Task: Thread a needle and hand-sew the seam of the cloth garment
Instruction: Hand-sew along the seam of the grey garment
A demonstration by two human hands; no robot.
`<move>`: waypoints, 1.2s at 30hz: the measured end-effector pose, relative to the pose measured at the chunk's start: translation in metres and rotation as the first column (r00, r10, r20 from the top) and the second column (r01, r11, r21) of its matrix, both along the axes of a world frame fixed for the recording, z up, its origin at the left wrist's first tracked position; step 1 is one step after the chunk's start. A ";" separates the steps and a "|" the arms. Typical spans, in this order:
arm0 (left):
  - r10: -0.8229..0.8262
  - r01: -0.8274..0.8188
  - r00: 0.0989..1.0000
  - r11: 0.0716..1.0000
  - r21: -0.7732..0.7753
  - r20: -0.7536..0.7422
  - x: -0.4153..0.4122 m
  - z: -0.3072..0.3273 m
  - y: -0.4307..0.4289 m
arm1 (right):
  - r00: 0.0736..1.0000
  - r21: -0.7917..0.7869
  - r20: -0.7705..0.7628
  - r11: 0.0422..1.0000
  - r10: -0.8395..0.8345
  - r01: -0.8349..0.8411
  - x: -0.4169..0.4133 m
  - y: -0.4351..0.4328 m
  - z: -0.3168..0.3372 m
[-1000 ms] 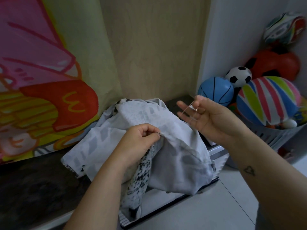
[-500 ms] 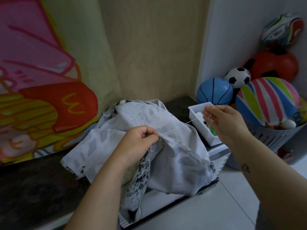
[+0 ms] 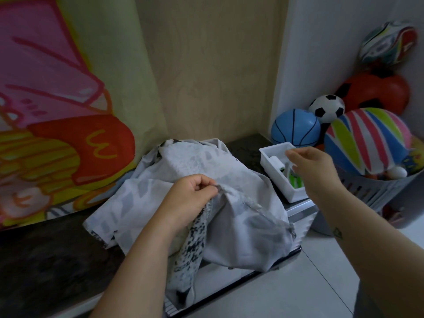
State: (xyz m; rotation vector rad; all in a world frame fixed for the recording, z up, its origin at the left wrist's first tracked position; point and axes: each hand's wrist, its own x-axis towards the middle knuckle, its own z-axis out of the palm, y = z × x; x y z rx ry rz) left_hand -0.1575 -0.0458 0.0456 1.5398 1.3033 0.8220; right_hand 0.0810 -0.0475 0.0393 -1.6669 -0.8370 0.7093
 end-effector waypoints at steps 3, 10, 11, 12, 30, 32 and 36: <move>0.011 -0.011 1.000 1.000 0.005 0.008 0.000 0.000 0.001 | 0.929 -0.031 0.088 0.933 0.359 -0.358 -0.022 -0.009 0.017; 0.013 -0.013 1.000 0.999 0.047 0.007 0.000 -0.001 0.001 | 0.644 -0.220 0.374 0.738 0.668 -0.638 -0.063 -0.025 0.026; -0.005 0.005 1.000 0.998 0.058 -0.010 -0.001 -0.002 0.001 | 0.648 -0.222 0.389 0.749 0.655 -0.624 -0.061 -0.024 0.025; -0.029 0.031 0.999 0.997 0.070 -0.031 -0.002 -0.002 -0.001 | 0.649 -0.228 0.399 0.755 0.648 -0.614 -0.057 -0.023 0.026; -0.110 0.178 0.944 0.964 0.198 -0.313 -0.003 -0.005 -0.005 | 0.591 -0.323 0.516 0.780 0.620 -0.536 -0.031 -0.013 0.035; -0.106 0.167 0.950 0.968 0.187 -0.295 -0.003 -0.004 -0.006 | 0.495 -0.354 0.599 0.762 0.629 -0.542 -0.039 -0.011 0.031; -0.106 0.156 0.961 0.971 0.183 -0.256 -0.002 -0.003 -0.007 | 0.367 -0.416 0.636 0.701 0.679 -0.579 -0.050 -0.010 0.025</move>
